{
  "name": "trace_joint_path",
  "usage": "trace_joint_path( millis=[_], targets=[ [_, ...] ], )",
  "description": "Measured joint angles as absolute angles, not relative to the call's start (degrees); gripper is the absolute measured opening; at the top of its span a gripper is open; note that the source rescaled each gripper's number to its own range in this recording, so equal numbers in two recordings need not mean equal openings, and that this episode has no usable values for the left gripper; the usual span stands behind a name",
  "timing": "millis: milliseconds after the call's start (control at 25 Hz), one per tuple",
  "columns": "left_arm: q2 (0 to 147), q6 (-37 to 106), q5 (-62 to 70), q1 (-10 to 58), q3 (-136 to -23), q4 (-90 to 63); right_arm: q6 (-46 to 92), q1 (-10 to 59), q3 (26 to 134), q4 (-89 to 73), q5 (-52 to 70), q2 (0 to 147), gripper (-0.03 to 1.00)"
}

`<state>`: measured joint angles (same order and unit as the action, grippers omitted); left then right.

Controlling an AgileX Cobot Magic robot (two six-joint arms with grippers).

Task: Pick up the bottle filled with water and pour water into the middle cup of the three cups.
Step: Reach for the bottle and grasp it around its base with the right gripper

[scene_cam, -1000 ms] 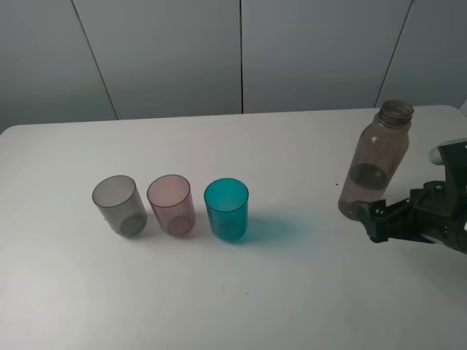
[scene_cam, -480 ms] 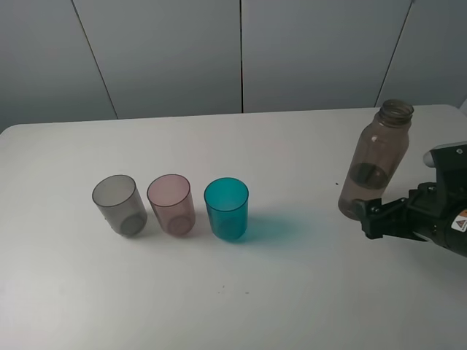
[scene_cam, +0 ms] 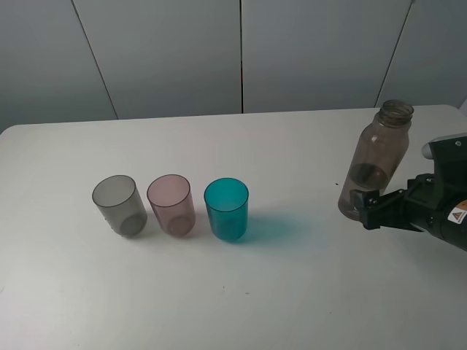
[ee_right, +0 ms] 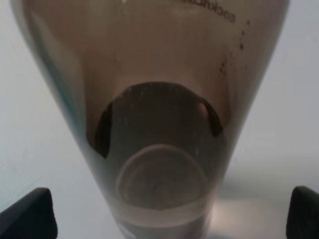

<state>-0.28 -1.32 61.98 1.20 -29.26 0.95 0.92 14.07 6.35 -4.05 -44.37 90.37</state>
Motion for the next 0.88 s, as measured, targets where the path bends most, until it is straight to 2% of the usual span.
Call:
trace_joint_path(
  millis=[880],
  targets=[
    [-0.28, -1.32, 61.98, 1.20, -29.26, 0.95, 1.06, 14.07, 9.14, -3.66, -46.38, 90.70, 1.00]
  ],
)
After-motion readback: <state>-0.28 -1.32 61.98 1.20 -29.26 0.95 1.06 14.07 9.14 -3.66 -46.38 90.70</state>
